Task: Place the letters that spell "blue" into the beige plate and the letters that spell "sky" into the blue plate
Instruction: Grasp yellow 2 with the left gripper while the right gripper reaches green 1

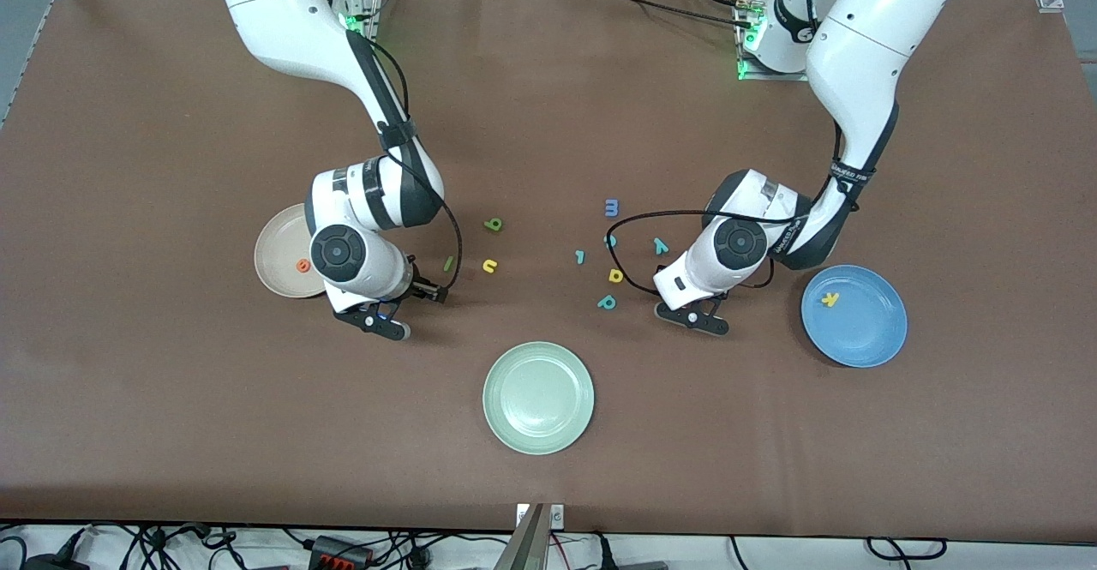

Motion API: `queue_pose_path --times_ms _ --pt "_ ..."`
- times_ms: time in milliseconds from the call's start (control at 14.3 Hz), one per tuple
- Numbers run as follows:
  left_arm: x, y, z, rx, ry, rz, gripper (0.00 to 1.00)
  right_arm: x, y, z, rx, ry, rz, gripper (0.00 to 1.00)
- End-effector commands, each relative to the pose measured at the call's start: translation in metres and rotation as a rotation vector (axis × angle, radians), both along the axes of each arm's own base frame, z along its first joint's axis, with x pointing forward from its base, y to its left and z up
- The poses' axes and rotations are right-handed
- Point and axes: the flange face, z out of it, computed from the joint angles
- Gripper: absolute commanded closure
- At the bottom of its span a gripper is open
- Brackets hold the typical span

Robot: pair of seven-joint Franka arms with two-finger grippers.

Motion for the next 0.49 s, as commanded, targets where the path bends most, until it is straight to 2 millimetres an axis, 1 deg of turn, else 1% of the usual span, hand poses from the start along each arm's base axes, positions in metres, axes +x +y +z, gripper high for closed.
queue_pose_path --times_ms 0,70,140,210,280,350,420 --pt "0.006 0.008 0.010 0.019 -0.016 0.002 0.91 -0.005 0.018 -0.005 0.035 0.011 -0.046 0.28" --pt "0.008 0.014 0.022 0.033 -0.011 0.006 0.91 -0.009 0.025 -0.007 0.034 0.016 -0.035 0.30" --pt "0.011 0.028 0.034 0.063 0.018 0.019 0.91 -0.013 0.028 -0.014 0.027 0.024 -0.029 0.33" --pt "0.014 0.042 0.048 0.085 0.034 0.031 0.91 -0.015 0.026 -0.019 0.021 0.032 -0.031 0.34" --pt "0.021 0.064 0.061 0.099 0.039 0.040 0.91 -0.018 0.027 -0.025 0.016 0.038 -0.029 0.34" --pt "0.029 0.089 0.070 0.128 0.050 0.013 0.91 -0.022 0.028 -0.028 0.010 0.049 -0.025 0.37" --pt "0.037 0.119 0.076 0.151 0.066 -0.013 0.90 -0.026 0.029 -0.031 0.007 0.054 -0.021 0.39"
